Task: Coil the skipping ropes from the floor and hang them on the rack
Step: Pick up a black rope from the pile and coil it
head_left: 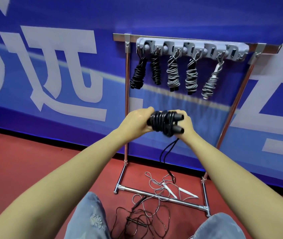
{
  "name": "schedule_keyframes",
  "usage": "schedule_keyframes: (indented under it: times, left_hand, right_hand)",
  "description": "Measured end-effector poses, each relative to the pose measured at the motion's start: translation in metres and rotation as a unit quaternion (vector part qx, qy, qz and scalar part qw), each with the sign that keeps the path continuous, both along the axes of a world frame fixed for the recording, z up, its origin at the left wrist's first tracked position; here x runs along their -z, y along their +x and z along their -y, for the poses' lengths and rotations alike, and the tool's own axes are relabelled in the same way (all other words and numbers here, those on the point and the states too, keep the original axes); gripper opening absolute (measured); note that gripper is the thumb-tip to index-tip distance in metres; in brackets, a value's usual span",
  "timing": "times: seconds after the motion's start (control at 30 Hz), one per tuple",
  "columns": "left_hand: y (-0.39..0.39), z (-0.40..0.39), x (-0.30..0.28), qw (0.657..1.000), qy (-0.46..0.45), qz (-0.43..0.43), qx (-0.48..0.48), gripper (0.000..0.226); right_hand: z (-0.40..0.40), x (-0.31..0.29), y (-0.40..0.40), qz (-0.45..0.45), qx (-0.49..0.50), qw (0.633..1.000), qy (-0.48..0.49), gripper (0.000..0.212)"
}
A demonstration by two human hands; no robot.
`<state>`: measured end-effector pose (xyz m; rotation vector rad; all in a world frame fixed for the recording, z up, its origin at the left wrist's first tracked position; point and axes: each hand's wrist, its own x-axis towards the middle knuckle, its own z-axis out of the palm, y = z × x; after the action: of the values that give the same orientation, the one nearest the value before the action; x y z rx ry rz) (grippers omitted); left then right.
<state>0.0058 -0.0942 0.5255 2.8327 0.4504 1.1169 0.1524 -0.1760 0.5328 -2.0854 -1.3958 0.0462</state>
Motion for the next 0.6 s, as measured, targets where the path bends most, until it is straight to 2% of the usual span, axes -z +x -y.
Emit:
schedule_keyframes:
  times: [0.03, 0.1, 0.17, 0.23, 0.37, 0.47, 0.53, 0.6]
  left_hand:
    - [0.003, 0.007, -0.002, 0.996, -0.082, 0.011, -0.023, 0.033]
    - [0.011, 0.019, -0.007, 0.975, -0.208, 0.047, -0.062, 0.04]
    - [0.022, 0.026, -0.009, 0.948, -0.291, 0.086, -0.093, 0.038]
    - [0.03, 0.025, -0.011, 0.927, -0.337, 0.102, -0.131, 0.032]
    - [0.034, 0.014, -0.01, 0.943, -0.263, 0.046, -0.197, 0.026]
    - [0.036, 0.01, -0.006, 0.942, -0.244, -0.003, -0.232, 0.02]
    - [0.037, 0.008, -0.001, 0.941, -0.208, -0.056, -0.262, 0.017]
    - [0.036, 0.006, 0.003, 0.938, -0.133, -0.128, -0.294, 0.014]
  right_hand:
    - [0.001, 0.003, 0.001, 0.002, 0.005, 1.0, 0.006, 0.023]
    - [0.002, 0.009, -0.001, 0.025, 0.023, 0.999, -0.014, 0.023]
    - [0.001, 0.014, -0.001, 0.03, 0.018, 0.999, -0.007, 0.029]
    - [0.002, 0.016, -0.002, 0.045, 0.005, 0.999, -0.004, 0.037]
    - [0.006, 0.019, 0.001, 0.048, -0.03, 0.998, -0.003, 0.036]
    - [0.011, 0.021, 0.0, 0.027, -0.07, 0.997, -0.004, 0.044]
    - [0.015, 0.019, -0.001, 0.053, -0.092, 0.994, -0.029, 0.046]
    - [0.019, 0.016, -0.003, 0.102, -0.115, 0.987, -0.052, 0.04]
